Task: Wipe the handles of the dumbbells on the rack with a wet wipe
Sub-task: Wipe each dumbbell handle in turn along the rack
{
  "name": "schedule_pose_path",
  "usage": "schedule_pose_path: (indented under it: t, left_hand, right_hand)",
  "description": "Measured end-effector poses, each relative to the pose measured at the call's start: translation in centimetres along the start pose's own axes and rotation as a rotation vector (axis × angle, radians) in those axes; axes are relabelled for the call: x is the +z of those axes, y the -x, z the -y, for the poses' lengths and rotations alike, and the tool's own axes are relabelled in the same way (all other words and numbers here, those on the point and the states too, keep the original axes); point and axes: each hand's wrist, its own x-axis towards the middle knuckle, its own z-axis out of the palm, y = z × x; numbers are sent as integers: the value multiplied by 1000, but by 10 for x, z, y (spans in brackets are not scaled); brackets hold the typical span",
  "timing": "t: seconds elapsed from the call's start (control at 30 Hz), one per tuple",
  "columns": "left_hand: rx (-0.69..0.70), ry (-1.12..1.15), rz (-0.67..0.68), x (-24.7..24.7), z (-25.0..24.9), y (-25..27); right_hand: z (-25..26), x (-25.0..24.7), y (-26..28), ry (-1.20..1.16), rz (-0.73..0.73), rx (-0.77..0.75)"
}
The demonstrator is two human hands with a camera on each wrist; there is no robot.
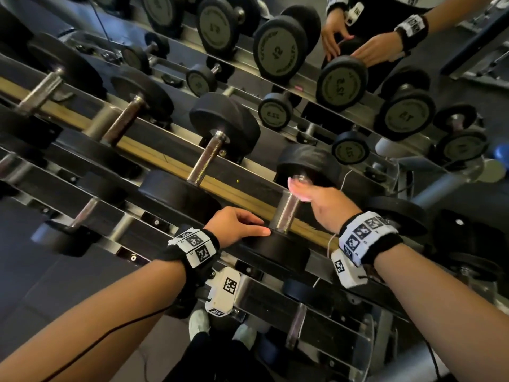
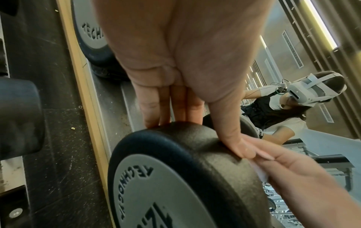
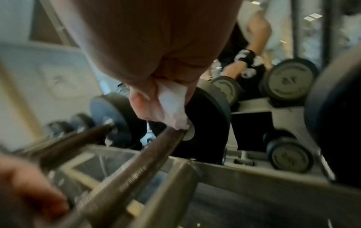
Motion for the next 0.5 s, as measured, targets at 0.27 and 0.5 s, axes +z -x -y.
schedule_pose_path:
  t: [0.27,0.5]
  left_hand:
    - [-3,53,-1,7,-1,10]
    - [-20,89,-54,13,3,13]
  right_hand:
    - [-23,30,38,49,182,-34]
    - [-19,20,30,-50,345,7]
